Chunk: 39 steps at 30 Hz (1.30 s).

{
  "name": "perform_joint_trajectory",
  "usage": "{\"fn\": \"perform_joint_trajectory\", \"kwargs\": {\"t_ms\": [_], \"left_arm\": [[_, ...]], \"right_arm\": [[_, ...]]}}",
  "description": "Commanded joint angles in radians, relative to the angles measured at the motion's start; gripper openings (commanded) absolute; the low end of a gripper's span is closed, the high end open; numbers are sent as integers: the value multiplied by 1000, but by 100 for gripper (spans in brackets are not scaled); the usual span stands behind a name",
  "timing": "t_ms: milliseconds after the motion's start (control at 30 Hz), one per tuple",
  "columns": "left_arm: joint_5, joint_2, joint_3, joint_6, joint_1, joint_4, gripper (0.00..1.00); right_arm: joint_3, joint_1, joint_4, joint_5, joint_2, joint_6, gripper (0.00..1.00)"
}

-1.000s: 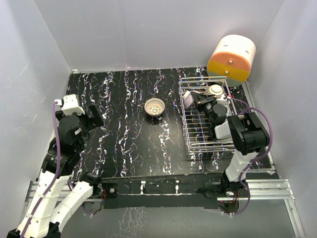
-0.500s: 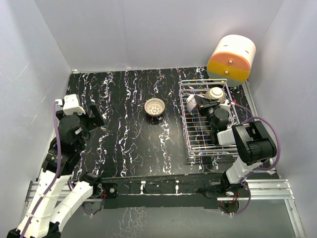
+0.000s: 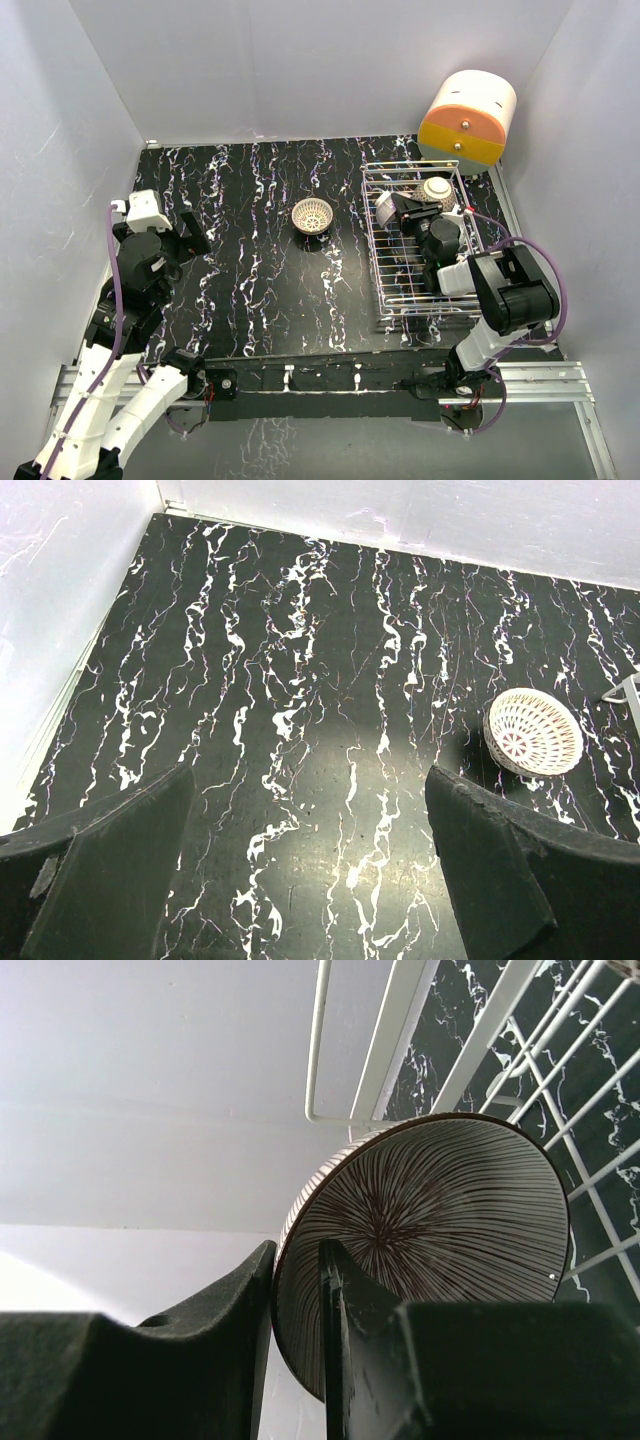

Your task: Load the bowls into the dish rack

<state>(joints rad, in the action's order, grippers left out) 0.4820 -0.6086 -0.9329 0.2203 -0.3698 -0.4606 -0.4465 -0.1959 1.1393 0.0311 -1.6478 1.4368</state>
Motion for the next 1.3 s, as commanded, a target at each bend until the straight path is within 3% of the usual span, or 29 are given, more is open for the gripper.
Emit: {"fn": "perform_joint_trajectory", "kwargs": {"t_ms": [0,500,1267], "left_arm": [[3,8,-3,-5,-5,14,97],[-10,8,7,2,-4,33,97],[-29,53,28,30,-5,27,97]], "right_arm": [[40,-14,-93,55,63,6,26],[-11,0,-452,72,216,-72,33],[5,15,-821,138,443,-167,42]]}}
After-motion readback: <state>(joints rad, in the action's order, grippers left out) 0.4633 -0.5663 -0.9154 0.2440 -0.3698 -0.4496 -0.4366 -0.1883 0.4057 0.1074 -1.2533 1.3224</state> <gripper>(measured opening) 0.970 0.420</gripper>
